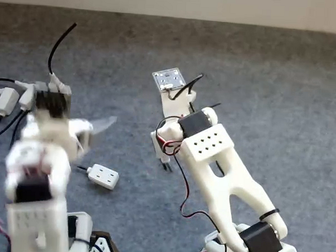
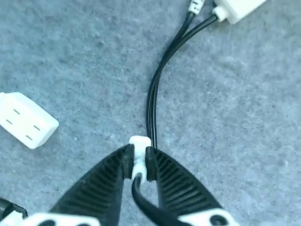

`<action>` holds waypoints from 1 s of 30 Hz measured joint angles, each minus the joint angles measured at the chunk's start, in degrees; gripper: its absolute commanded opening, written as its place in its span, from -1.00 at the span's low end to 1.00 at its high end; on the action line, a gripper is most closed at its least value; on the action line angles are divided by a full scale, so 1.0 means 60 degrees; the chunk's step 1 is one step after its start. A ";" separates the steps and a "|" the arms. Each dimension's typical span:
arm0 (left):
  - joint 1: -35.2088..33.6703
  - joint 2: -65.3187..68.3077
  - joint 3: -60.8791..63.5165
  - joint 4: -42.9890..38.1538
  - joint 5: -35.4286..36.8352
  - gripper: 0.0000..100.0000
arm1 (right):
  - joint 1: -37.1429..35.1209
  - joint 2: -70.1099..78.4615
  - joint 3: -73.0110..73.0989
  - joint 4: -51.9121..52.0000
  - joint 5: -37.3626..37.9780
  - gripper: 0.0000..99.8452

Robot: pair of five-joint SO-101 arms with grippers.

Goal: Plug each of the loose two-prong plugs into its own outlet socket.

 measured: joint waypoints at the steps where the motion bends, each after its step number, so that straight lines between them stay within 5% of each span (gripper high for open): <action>1: -0.0264 0.1055 -0.0967 0.0322 -0.0088 -0.09 | 0.0000 0.0000 0.0000 0.0000 0.0000 -0.99; 13: -0.5245 1.1429 -1.2161 0.2725 -0.0894 -0.09 | -0.0718 0.0000 0.0000 -0.0264 -0.0117 -0.99; 21: -0.7560 1.5429 -1.5223 0.2784 -0.0894 -0.09 | -0.1245 0.0132 -0.1070 -0.0396 -0.1509 -0.99; 25: -0.8029 1.6425 -1.6308 0.2784 -0.0894 -0.09 | -0.1641 0.0132 -0.1846 -0.0117 -0.3150 -0.99; 30: -0.8029 1.7451 -1.7099 0.2784 -0.0894 -0.09 | -0.2945 0.0718 -0.1993 -0.0161 -0.3663 -0.99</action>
